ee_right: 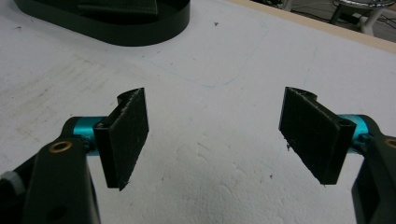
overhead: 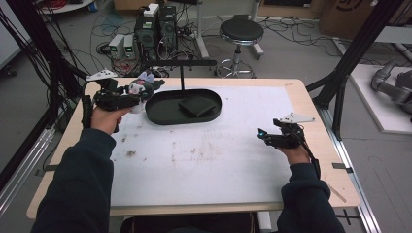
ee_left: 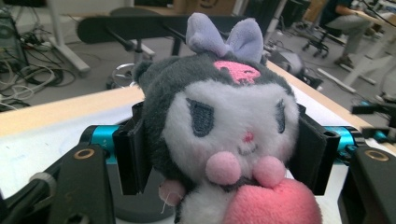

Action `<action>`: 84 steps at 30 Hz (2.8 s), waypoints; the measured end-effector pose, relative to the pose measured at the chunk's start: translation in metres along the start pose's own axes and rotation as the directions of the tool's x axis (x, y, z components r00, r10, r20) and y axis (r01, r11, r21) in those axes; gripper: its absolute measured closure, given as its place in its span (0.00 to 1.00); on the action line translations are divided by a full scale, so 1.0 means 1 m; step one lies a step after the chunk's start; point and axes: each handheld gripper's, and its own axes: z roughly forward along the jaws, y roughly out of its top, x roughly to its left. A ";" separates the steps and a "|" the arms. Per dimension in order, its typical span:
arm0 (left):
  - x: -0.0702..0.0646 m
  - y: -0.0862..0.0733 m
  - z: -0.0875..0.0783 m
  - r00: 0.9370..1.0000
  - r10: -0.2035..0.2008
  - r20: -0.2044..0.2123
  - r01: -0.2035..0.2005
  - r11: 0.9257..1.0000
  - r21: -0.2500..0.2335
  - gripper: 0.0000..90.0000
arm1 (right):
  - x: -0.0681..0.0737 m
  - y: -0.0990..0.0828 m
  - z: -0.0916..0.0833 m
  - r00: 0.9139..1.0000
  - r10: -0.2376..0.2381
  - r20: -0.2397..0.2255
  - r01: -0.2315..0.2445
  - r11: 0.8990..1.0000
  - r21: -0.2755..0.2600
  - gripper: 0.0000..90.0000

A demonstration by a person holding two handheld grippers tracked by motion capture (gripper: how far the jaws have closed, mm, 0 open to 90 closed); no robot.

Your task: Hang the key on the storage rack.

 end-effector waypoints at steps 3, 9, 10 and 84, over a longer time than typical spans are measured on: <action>0.007 0.007 0.011 1.000 -0.005 -0.014 0.005 1.000 0.003 0.37 | 0.001 0.000 0.000 1.000 -0.002 0.000 0.002 1.000 0.000 0.27; 0.016 0.027 0.029 0.999 -0.023 -0.029 0.022 0.999 -0.035 0.37 | 0.001 0.000 -0.001 1.000 -0.003 -0.001 0.003 1.000 -0.001 0.27; 0.018 0.029 0.032 0.999 -0.025 -0.036 0.024 0.999 -0.034 0.37 | 0.001 0.000 0.000 1.000 -0.005 -0.001 0.005 1.000 -0.001 0.27; -0.004 -0.092 0.000 0.988 0.127 -0.090 -0.133 0.989 -0.064 0.23 | 0.002 -0.011 -0.007 0.998 -0.046 -0.044 0.046 0.999 0.004 0.25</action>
